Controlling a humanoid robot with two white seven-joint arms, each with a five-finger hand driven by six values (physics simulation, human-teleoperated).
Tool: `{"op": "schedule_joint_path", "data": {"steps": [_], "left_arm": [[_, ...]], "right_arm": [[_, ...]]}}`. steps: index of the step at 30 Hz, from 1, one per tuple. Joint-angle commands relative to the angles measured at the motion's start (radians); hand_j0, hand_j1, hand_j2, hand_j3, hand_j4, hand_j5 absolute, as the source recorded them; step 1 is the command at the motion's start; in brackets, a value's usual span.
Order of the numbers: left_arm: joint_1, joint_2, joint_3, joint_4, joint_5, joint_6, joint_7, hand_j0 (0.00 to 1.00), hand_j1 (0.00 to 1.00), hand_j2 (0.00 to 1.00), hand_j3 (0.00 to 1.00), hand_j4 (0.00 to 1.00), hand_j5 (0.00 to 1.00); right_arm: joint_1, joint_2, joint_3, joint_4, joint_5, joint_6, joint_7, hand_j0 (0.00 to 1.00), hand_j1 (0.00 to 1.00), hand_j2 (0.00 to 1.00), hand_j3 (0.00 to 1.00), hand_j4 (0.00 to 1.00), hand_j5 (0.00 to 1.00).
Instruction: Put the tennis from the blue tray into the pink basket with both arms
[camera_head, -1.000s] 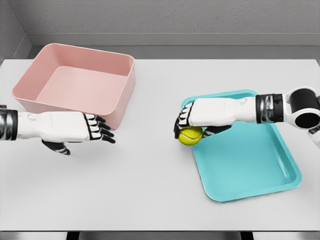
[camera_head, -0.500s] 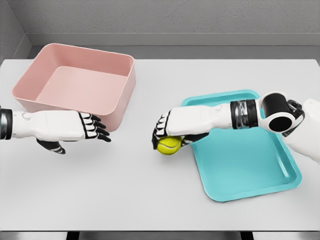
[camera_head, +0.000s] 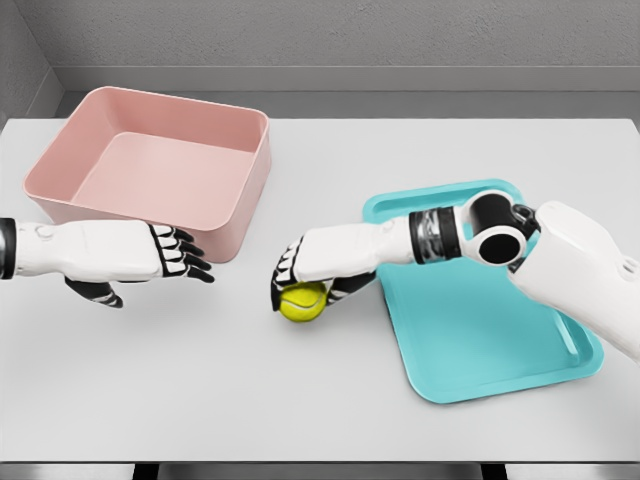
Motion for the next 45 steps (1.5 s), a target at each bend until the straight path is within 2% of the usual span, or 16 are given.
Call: {"op": "schedule_joint_path", "data": {"steps": [1,10,12,19,20,22,25,27,30,35,36,37,40,42,45], "left_arm": [[0.0,0.009,0.009,0.001,0.006,0.002,0.001,1.0,1.0,1.0,1.0,1.0,1.0],[0.0,0.011,0.014,0.001,0.006,0.002,-0.005,1.0,1.0,1.0,1.0,1.0,1.0],[0.0,0.018,0.014,-0.001,0.006,0.002,-0.129,1.0,1.0,1.0,1.0,1.0,1.0],[-0.018,0.015,0.015,-0.001,0.007,0.002,-0.129,1.0,1.0,1.0,1.0,1.0,1.0],[-0.018,0.015,0.015,-0.001,0.007,0.002,-0.129,1.0,1.0,1.0,1.0,1.0,1.0],[-0.018,0.006,0.012,-0.001,0.007,0.002,-0.129,1.0,1.0,1.0,1.0,1.0,1.0],[-0.021,-0.017,0.014,-0.001,0.009,0.002,-0.129,1.0,1.0,1.0,1.0,1.0,1.0],[-0.054,-0.015,0.012,-0.001,0.041,0.002,-0.129,1.0,1.0,1.0,1.0,1.0,1.0],[-0.089,-0.042,0.012,-0.001,0.041,0.002,-0.129,1.0,1.0,1.0,1.0,1.0,1.0],[-0.09,-0.086,0.012,-0.001,0.04,0.002,-0.129,1.0,1.0,1.0,1.0,1.0,1.0],[-0.09,-0.091,0.012,-0.001,0.041,0.002,-0.129,1.0,1.0,1.0,1.0,1.0,1.0],[-0.09,-0.092,0.012,-0.001,0.041,0.002,-0.129,1.0,1.0,1.0,1.0,1.0,1.0],[-0.09,-0.089,0.012,-0.001,0.046,0.002,-0.129,1.0,1.0,1.0,1.0,1.0,1.0],[-0.09,-0.115,0.001,-0.002,0.104,0.002,-0.129,1.0,1.0,1.0,1.0,1.0,1.0],[-0.09,-0.19,-0.034,-0.001,0.144,0.002,-0.129,1.0,1.0,1.0,1.0,1.0,1.0]], "right_arm": [[0.0,0.015,0.01,0.026,-0.007,0.003,0.0,0.62,0.62,0.62,0.62,0.62,0.62],[-0.015,0.064,0.058,0.086,-0.007,0.003,-0.001,0.61,0.61,0.61,0.61,0.61,0.61],[-0.02,0.075,0.064,0.097,-0.007,0.003,-0.001,0.62,0.62,0.62,0.62,0.62,0.62],[-0.021,0.073,0.064,0.097,-0.007,0.003,-0.001,0.62,0.62,0.62,0.62,0.62,0.62],[-0.021,0.073,0.064,0.097,-0.007,0.003,-0.001,0.65,0.65,0.65,0.65,0.65,0.65],[-0.023,0.07,0.062,0.095,-0.007,0.003,-0.001,1.0,1.0,1.0,1.0,1.0,1.0],[-0.026,0.07,0.062,0.095,-0.007,0.003,-0.001,1.0,1.0,1.0,1.0,1.0,1.0],[-0.028,0.07,0.062,0.095,-0.007,0.003,-0.001,1.0,1.0,1.0,1.0,1.0,1.0],[-0.028,0.067,0.062,0.095,-0.007,0.003,-0.001,1.0,1.0,1.0,1.0,1.0,1.0],[-0.032,0.061,0.059,0.092,-0.007,0.003,-0.001,1.0,1.0,1.0,1.0,1.0,1.0],[-0.044,0.037,0.047,0.089,-0.008,0.003,-0.006,1.0,1.0,1.0,1.0,1.0,1.0],[-0.046,-0.006,-0.017,0.081,-0.008,0.003,-0.009,1.0,1.0,1.0,1.0,1.0,1.0],[-0.048,-0.163,-0.133,0.081,-0.01,0.003,-0.004,1.0,1.0,1.0,1.0,1.0,1.0],[-0.075,-0.25,-0.16,0.083,-0.01,0.003,-0.003,1.0,1.0,1.0,1.0,1.0,1.0],[-0.084,-0.325,-0.189,0.087,-0.011,0.003,-0.03,1.0,1.0,1.0,1.0,1.0,1.0]]}}
